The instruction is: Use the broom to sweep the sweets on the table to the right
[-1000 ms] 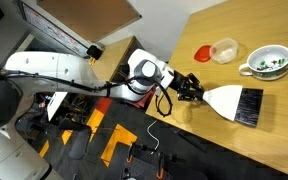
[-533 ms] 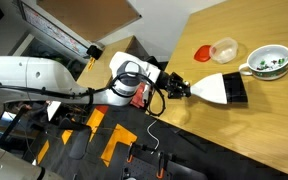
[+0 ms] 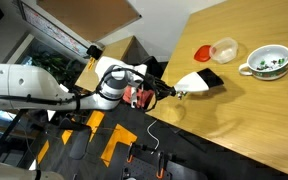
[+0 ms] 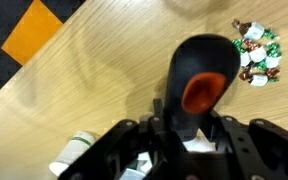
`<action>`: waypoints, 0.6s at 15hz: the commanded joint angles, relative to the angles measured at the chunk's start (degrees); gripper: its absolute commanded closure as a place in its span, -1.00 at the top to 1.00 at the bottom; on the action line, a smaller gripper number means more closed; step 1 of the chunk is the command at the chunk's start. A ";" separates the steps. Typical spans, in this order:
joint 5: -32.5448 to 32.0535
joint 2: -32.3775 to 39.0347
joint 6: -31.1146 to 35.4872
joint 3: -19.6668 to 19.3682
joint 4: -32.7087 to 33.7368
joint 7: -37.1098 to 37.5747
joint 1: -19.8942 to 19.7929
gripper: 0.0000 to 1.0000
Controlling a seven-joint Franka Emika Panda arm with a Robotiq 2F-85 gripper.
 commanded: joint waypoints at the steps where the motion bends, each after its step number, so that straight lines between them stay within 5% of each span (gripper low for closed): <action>1: 1.55 -4.50 1.97 3.30 -4.24 -11.48 -2.28 -0.75; 2: 2.27 -4.85 1.55 3.70 -4.64 -12.54 -2.34 -0.75; 3: 1.10 -1.81 0.23 3.26 -2.03 -8.15 -1.76 -0.25; 8: 1.43 -2.69 0.25 3.88 -3.14 -10.13 -2.01 -0.25; 9: 1.43 -2.69 0.26 3.88 -3.16 -10.14 -2.02 -0.75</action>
